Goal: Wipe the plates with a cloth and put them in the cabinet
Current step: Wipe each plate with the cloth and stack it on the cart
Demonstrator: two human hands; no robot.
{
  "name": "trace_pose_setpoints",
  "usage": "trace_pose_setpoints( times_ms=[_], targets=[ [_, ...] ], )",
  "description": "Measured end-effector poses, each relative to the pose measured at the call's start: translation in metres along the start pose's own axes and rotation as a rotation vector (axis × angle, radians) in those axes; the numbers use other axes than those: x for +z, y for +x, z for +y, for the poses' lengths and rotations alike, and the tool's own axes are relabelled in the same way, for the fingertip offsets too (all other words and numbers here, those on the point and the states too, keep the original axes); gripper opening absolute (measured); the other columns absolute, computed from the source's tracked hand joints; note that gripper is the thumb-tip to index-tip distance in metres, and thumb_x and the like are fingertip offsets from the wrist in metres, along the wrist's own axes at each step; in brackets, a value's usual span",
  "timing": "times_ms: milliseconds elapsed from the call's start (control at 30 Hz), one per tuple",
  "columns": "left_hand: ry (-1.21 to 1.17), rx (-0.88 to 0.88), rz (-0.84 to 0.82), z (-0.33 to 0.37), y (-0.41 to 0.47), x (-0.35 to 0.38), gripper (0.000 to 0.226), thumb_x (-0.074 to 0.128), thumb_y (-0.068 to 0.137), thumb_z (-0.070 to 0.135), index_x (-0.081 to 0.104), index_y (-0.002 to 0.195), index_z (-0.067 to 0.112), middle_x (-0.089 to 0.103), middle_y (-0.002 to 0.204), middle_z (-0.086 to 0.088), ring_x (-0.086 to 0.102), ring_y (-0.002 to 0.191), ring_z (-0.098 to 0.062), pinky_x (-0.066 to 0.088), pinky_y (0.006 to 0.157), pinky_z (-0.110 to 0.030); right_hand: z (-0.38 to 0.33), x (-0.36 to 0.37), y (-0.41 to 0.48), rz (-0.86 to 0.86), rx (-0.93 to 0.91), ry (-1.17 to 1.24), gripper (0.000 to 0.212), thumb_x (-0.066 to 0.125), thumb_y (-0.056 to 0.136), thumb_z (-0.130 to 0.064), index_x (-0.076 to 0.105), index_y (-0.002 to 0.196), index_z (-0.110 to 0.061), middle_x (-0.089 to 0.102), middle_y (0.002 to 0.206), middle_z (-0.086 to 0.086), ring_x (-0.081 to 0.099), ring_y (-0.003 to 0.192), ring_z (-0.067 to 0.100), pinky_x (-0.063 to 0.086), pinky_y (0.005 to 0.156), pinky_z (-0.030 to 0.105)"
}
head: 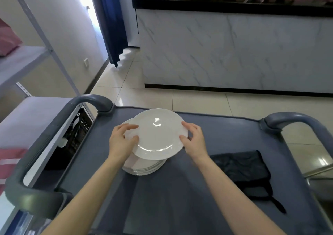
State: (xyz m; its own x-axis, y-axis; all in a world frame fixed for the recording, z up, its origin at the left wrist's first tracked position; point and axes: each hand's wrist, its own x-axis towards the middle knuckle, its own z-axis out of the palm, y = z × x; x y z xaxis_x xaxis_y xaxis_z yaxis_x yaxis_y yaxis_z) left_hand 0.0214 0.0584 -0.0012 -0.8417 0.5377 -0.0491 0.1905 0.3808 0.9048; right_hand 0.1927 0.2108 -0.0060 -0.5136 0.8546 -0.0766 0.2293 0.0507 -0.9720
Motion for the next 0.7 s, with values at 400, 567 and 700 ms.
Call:
trace_pose_setpoints(
  times_ms=[400,567,700],
  targets=[
    [-0.452,-0.166,-0.35,0.036,-0.02,0.086,0.036,0.052,0.1,0.007,0.064,0.117,0.037,0.057,0.13,-0.004,0.066,0.102,-0.026,0.062,0.071,-0.037,0.024,-0.092,0.006,0.149,0.241,0.397,0.046,0.06,0.09,0.005,0.062,0.117,-0.032,0.054,0.135,0.002,0.062,0.11,0.032,0.061,0.068,0.036],
    [-0.544,-0.223,-0.356,0.033,-0.024,0.111,0.034,0.053,0.102,0.008,0.064,0.123,0.032,0.058,0.128,-0.004,0.067,0.086,-0.018,0.055,0.057,-0.026,0.05,-0.126,0.012,0.093,0.157,0.224,0.049,0.056,0.097,-0.006,0.047,0.139,-0.027,0.056,0.125,-0.012,0.062,0.104,0.012,0.059,0.066,0.028],
    [-0.532,-0.21,-0.338,0.029,-0.024,0.117,0.033,0.054,0.102,0.008,0.067,0.12,0.032,0.063,0.121,-0.005,0.069,0.077,-0.011,0.055,0.056,-0.027,0.082,-0.161,0.02,-0.051,0.105,-0.464,0.044,0.05,0.1,-0.013,0.044,0.143,-0.022,0.053,0.137,0.001,0.056,0.119,0.022,0.048,0.098,0.036]
  ],
)
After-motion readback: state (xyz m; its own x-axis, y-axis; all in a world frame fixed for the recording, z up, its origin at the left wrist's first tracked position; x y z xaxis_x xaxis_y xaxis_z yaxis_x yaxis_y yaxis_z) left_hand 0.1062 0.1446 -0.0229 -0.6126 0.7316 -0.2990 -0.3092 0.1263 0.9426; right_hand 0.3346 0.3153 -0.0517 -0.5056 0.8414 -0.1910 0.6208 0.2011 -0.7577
